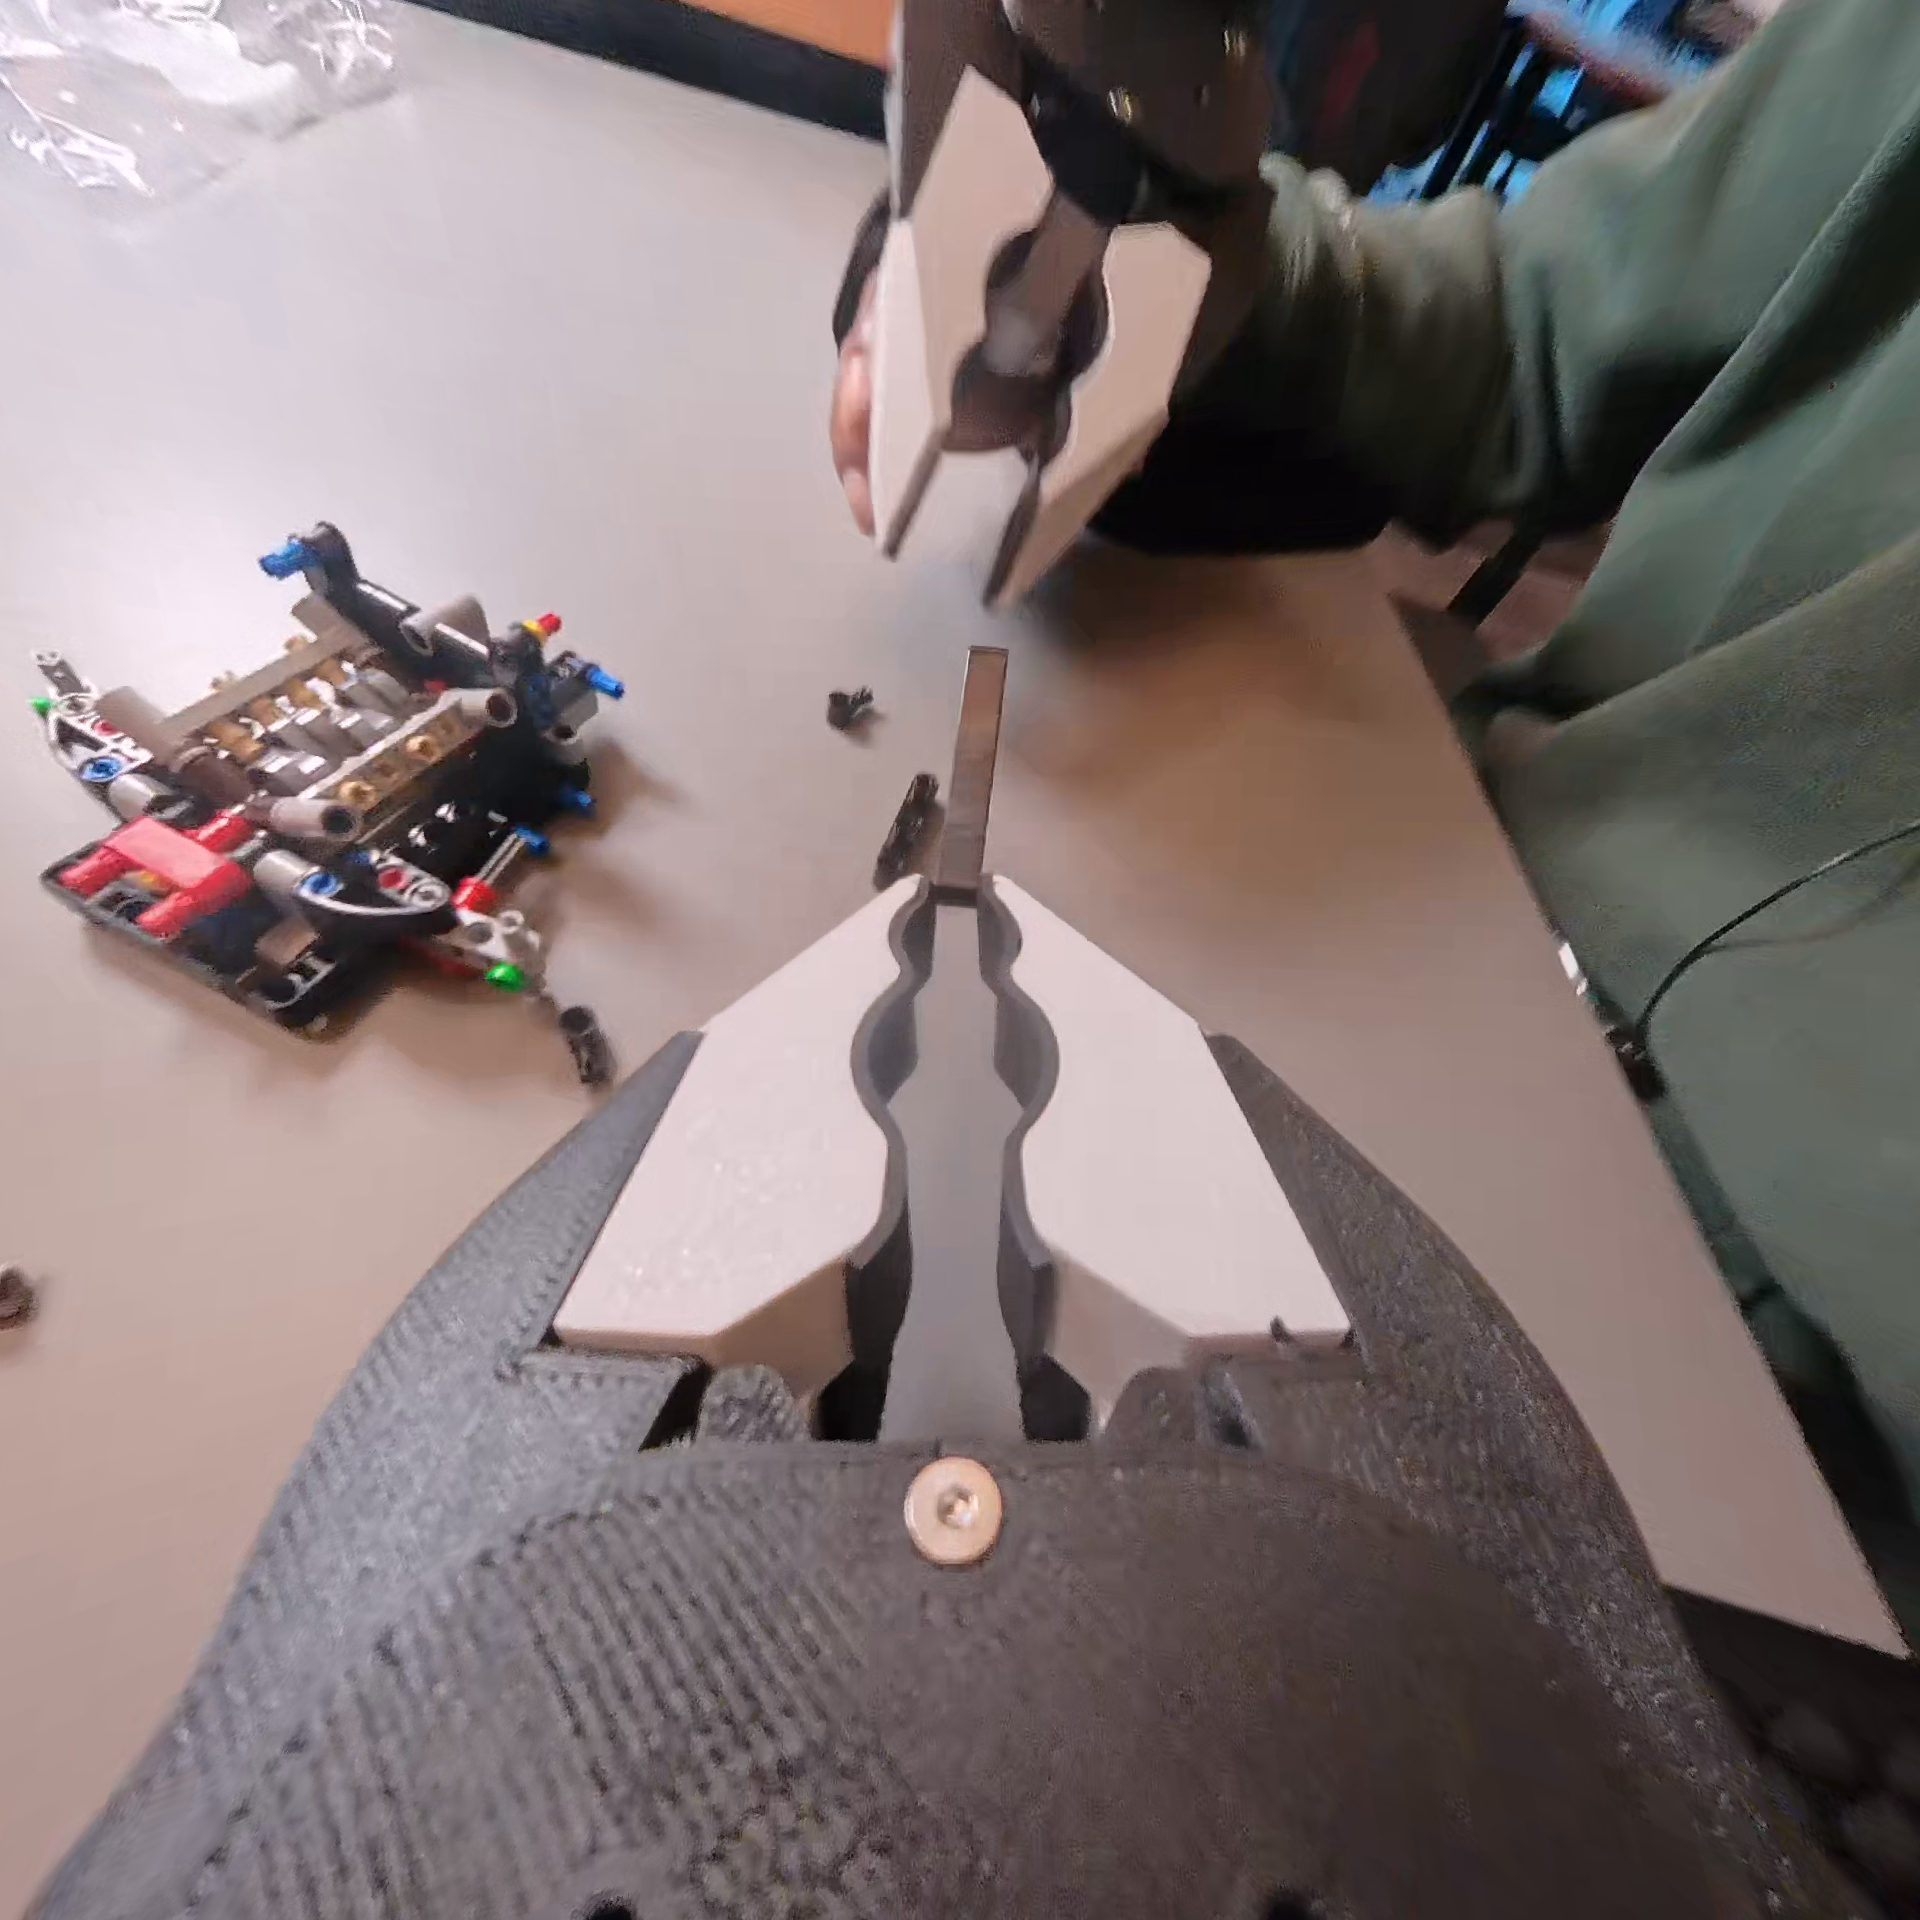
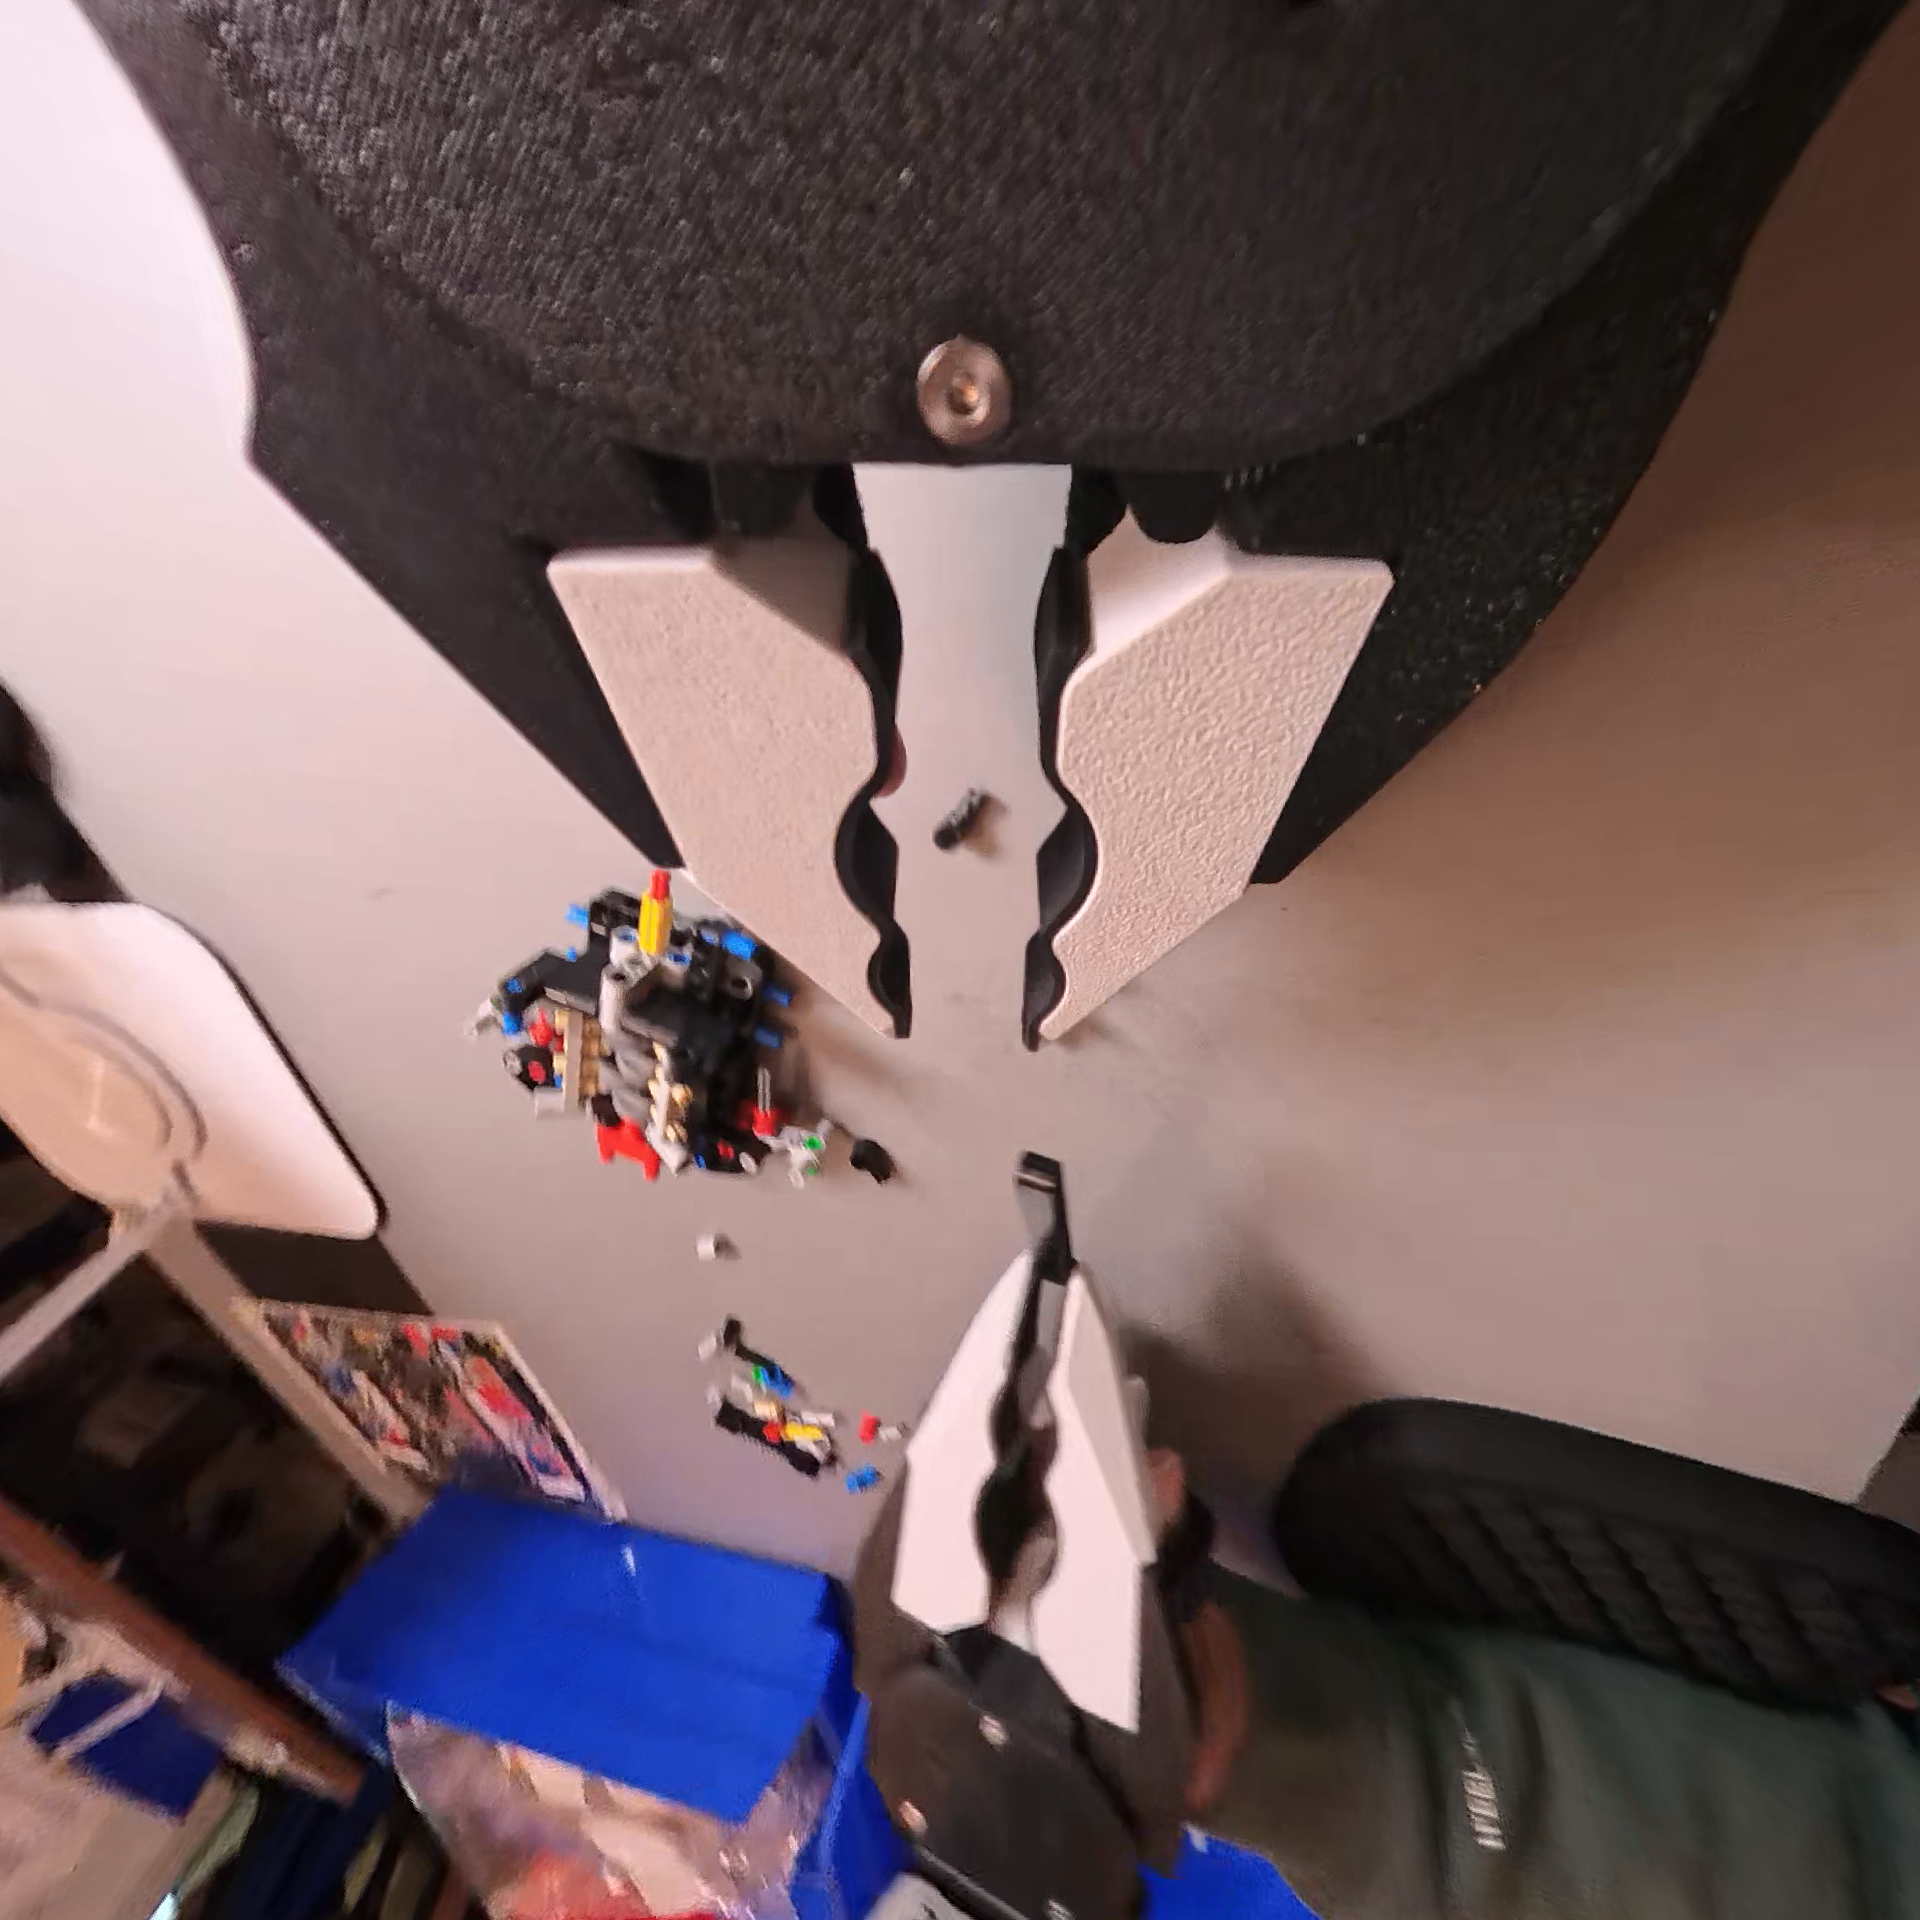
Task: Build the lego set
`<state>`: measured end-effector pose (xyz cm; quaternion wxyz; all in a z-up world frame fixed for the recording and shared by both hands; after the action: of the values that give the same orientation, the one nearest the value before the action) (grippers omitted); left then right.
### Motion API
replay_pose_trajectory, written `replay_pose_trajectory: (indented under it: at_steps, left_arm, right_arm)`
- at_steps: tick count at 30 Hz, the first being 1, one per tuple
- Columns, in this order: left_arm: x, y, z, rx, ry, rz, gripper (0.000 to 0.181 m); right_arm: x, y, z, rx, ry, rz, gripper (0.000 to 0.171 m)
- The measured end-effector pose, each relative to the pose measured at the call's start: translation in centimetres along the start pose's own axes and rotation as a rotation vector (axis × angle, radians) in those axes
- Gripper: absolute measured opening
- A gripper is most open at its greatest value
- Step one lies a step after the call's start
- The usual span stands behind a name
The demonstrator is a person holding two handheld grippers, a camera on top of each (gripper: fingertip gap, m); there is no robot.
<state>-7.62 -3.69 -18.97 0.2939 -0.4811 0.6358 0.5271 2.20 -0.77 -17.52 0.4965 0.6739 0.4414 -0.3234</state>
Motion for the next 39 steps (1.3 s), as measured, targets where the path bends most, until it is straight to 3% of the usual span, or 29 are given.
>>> replay_pose_trajectory:
  at_steps: [9, 15, 28, 33, 39]
  left_arm:
    - [-0.4, -1.9, -0.9, 0.151, 0.183, -0.056, 0.006]
    - [-0.2, -2.7, -1.5, 0.198, 0.219, -0.048, 0.006]
    - [-0.6, -2.4, -1.9, 0.25, 0.28, -0.108, 0.006]
    - [-0.7, -2.1, -1.2, 0.205, 0.262, -0.138, 0.007]
    - [-1.3, -1.2, 0.2, -0.033, 0.003, -0.138, 0.025]
  right_arm:
    - [-0.7, -1.4, 2.6, -0.001, 0.236, -0.026, 0.03]
    - [-1.0, -1.5, 3.8, -0.034, 0.276, -0.051, 0.01]
    - [-0.8, -1.7, 4.1, -0.037, 0.243, -0.056, 0.008]
    - [-0.6, -1.8, 3.4, -0.03, 0.148, -0.047, 0.008]
    - [-0.8, -0.9, 0.7, -0.013, -0.127, -0.078, 0.008]
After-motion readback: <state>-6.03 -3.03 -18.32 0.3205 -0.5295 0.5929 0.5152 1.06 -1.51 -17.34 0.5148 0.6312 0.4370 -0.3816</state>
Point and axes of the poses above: each gripper's, where its closed fingertips meet, y back along the fingers, x out of its underside, z = x × y across the jaws, the point moved 2 cm from there along y, back along the fingers, and after that the axes turned 7 degrees about x, right-handed, at the moved point
